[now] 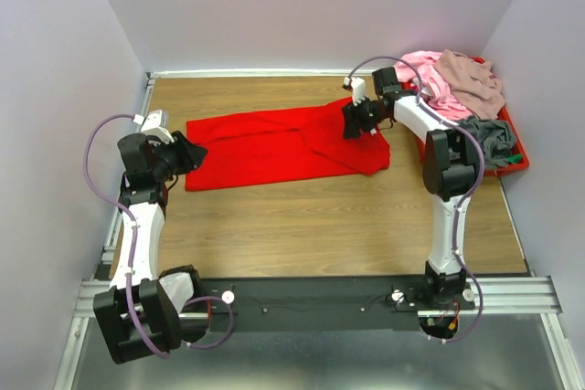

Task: Fold and stack the t-shirts
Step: Fold the tshirt

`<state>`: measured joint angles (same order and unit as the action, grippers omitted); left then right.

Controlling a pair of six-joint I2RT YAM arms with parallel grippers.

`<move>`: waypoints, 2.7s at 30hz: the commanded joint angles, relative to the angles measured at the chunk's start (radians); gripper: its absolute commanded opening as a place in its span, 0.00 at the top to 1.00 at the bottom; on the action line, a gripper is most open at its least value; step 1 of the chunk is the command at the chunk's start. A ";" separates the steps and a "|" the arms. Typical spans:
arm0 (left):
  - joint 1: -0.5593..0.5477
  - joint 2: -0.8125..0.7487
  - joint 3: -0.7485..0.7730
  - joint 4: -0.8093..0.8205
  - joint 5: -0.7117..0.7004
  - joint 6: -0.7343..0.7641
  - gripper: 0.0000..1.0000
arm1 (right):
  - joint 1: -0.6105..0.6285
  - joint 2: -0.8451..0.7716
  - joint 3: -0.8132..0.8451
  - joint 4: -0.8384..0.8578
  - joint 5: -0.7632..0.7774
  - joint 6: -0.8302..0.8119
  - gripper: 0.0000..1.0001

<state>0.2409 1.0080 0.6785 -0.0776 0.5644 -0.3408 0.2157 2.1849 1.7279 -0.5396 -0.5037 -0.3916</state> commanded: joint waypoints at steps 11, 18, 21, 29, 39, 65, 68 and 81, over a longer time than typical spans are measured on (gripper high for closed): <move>-0.011 0.011 -0.008 0.022 -0.015 0.008 0.57 | 0.002 0.107 0.070 -0.095 -0.044 -0.012 0.44; -0.012 0.020 -0.008 0.022 -0.014 0.008 0.57 | 0.002 0.104 0.082 -0.109 -0.062 -0.018 0.60; -0.014 0.021 -0.008 0.022 -0.014 0.008 0.57 | 0.004 0.101 0.094 -0.115 -0.071 -0.023 0.67; -0.018 0.037 -0.008 0.022 -0.008 0.006 0.57 | 0.002 0.088 0.150 -0.140 -0.087 -0.039 0.86; -0.020 0.041 -0.007 0.022 -0.011 0.008 0.57 | 0.013 0.128 0.278 -0.168 -0.079 -0.066 0.93; -0.026 0.067 0.000 0.007 -0.024 0.013 0.57 | 0.266 0.377 0.630 -0.019 0.410 -0.260 0.88; -0.026 0.070 -0.002 0.007 -0.023 0.013 0.57 | 0.261 0.363 0.607 -0.013 0.427 -0.250 0.78; -0.029 0.073 0.001 0.007 -0.020 0.013 0.57 | 0.251 0.383 0.562 -0.014 0.418 -0.228 0.63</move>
<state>0.2153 1.0744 0.6781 -0.0700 0.5571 -0.3408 0.4629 2.5431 2.3051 -0.5678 -0.1001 -0.6308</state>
